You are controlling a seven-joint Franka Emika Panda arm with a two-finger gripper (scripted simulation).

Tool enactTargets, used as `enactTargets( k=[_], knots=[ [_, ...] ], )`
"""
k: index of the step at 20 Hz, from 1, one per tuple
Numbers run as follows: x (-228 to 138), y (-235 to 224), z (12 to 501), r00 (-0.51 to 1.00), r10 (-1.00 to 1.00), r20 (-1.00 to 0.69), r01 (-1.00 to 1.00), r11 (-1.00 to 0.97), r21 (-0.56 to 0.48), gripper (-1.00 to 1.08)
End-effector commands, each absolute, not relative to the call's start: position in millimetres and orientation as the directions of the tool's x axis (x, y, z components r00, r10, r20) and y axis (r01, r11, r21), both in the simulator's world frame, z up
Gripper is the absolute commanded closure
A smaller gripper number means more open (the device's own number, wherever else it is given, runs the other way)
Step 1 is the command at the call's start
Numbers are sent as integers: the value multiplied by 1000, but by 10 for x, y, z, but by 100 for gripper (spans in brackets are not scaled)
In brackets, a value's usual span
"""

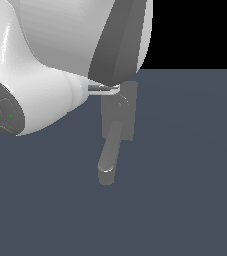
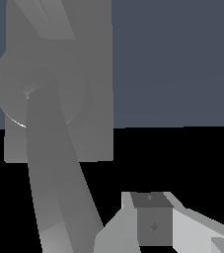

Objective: Turn on the faucet by rotating a designated handle.

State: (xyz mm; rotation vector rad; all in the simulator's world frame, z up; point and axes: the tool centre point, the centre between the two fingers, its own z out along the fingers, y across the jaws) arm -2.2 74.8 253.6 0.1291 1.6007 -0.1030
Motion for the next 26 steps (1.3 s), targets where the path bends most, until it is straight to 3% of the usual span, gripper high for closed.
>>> enactTargets(
  k=[1, 26],
  knots=[
    [18, 669, 2731, -3, 17, -1000, 150, 989, 16, 108],
    [-98, -95, 3013, -1, 17, -1000, 149, 989, 16, 108]
  ],
)
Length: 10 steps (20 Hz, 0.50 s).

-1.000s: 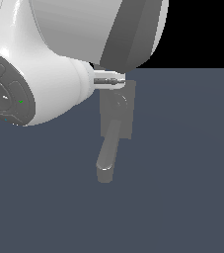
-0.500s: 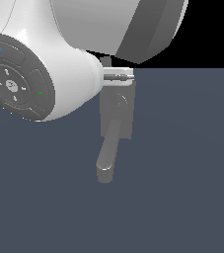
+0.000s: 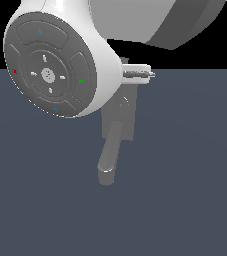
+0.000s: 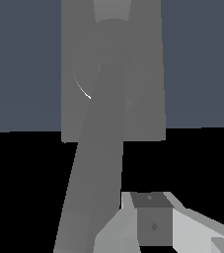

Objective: Turn on the faucet by rotating a designated handle.

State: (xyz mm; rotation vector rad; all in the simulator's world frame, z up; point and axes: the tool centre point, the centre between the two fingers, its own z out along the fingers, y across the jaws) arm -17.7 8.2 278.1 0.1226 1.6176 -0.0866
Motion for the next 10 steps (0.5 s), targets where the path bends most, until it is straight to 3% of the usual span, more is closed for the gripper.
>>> enactTargets(
  k=[1, 3, 4, 10],
  knots=[
    [-101, -133, 3029, 1, 17, -1000, 149, 989, 17, 108],
    [-105, -171, 3046, 2, 17, -1000, 149, 989, 17, 108],
    [-172, -71, 2826, 8, 74, -997, 160, 984, 74, 108],
    [-183, -298, 2822, 6, 57, -998, 157, 986, 57, 108]
  ],
)
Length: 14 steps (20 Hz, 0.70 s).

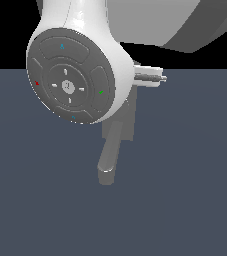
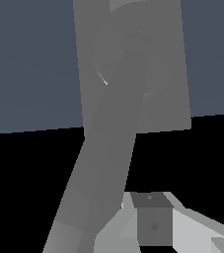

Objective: Turn on the faucet by rotating a designated handle.

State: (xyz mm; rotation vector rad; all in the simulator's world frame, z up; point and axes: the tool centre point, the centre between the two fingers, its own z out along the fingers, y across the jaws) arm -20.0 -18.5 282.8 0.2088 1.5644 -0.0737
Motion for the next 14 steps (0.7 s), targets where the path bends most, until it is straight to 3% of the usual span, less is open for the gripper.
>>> enactTargets(
  k=[1, 14],
  knots=[
    [-185, -335, 2822, 6, 54, -999, 156, 986, 54, 108],
    [-202, -812, 2831, 3, 17, -1000, 149, 989, 18, 108]
  ],
)
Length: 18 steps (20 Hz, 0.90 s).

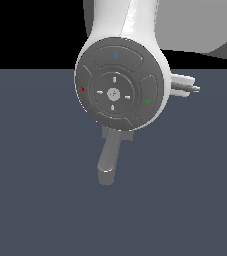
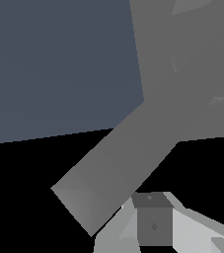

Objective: Turn on the faucet by rotating a designated handle.

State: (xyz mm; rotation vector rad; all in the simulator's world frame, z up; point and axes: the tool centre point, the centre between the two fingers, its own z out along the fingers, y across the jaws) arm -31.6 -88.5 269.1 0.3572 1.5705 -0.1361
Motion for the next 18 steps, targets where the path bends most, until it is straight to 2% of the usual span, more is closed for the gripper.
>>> enactTargets(
  k=[1, 2, 18],
  knots=[
    [-202, -812, 2831, 3, 17, -1000, 149, 989, 18, 108],
    [-231, -827, 2900, 73, 65, -995, 175, 982, 77, 108],
    [-262, -1185, 2441, 16, 27, -1000, 155, 988, 29, 108]
  ],
)
